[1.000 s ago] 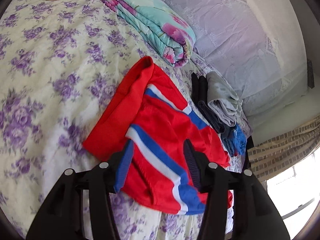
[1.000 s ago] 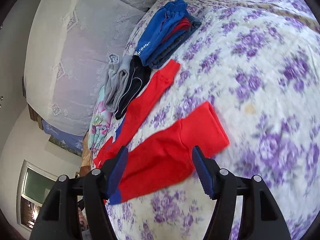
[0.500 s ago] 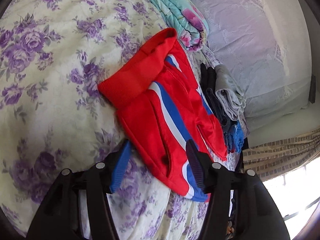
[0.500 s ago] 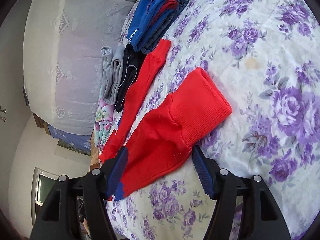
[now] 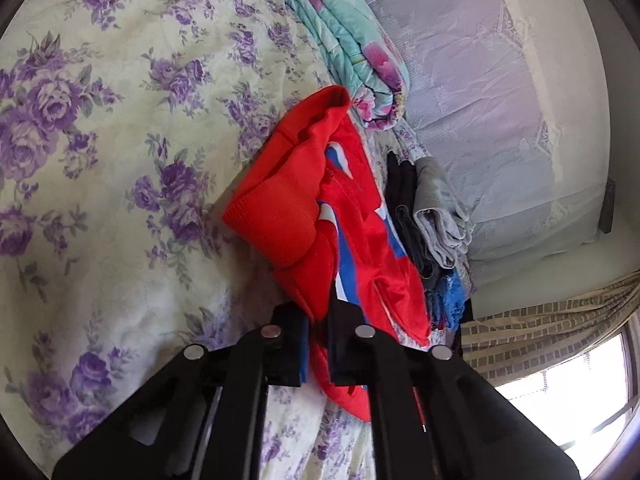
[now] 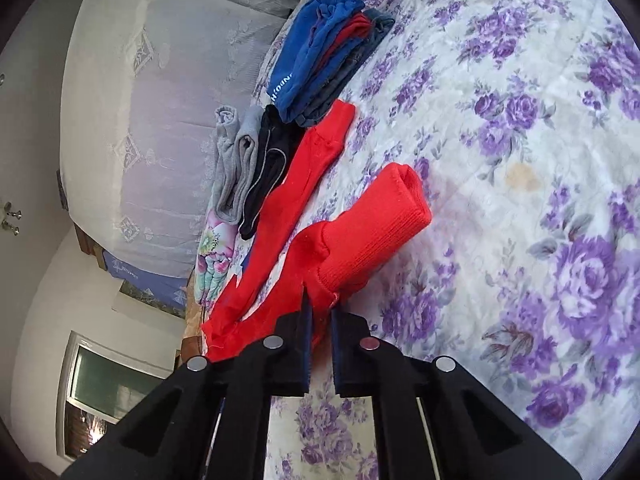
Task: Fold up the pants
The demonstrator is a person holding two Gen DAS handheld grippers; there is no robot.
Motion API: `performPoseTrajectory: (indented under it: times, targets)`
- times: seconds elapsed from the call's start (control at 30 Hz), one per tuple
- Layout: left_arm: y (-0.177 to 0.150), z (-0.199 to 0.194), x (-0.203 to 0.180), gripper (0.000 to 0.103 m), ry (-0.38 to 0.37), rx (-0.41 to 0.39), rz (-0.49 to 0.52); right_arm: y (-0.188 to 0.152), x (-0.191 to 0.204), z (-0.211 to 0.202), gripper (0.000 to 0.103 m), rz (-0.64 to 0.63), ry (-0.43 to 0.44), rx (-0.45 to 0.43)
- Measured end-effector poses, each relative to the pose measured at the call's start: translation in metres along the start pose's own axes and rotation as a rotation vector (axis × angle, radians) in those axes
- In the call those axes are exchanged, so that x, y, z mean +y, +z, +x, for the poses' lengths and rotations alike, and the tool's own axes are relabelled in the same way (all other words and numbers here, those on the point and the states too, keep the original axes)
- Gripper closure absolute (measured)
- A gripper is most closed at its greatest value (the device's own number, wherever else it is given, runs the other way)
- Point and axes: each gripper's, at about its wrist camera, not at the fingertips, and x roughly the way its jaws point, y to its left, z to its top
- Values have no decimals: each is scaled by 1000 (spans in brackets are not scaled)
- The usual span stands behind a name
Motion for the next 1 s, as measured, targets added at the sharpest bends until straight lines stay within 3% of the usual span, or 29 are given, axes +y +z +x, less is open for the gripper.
performPoseTrajectory:
  times: [0.17,0.27,0.33,0.37,0.43,0.47,0.5,0.57,0.63,0.7,0.83,1.0]
  targets:
    - [-8,-16,-13,98,-20,18,34,1,11,-25,96,-26,19,1]
    - [-18,-15,1,98,-12,58,6,-3,-1,-33,96,-19,-32,22]
    - [-23,-11,18,97,9,78,-28,-8,-19,-28,92,16,-82,84]
    - [-25,-9,29,91,34,84,-51,-10,-28,-28,88,46,-108,104]
    - [-27,-13,43,90,-13,78,-100,-8,-35,-42,78,101,-65,86]
    - [-26,-16,43,87,-23,72,-101,-5,-34,-55,69,109,-70,40]
    - [-25,-22,42,76,-12,53,-88,-1,-32,-71,60,103,-87,-29]
    - [-21,-40,33,56,59,-39,-32,10,-25,-99,59,75,-120,-147]
    - [-15,-54,23,44,126,-110,18,21,-15,-104,60,59,-91,-171]
    - [-7,-62,17,43,152,-155,41,32,-1,-88,60,37,-49,-148]
    - [6,-62,13,42,139,-168,31,64,27,-14,60,23,-9,-61]
    - [5,-50,13,38,147,-139,28,107,34,81,59,132,-38,-14]
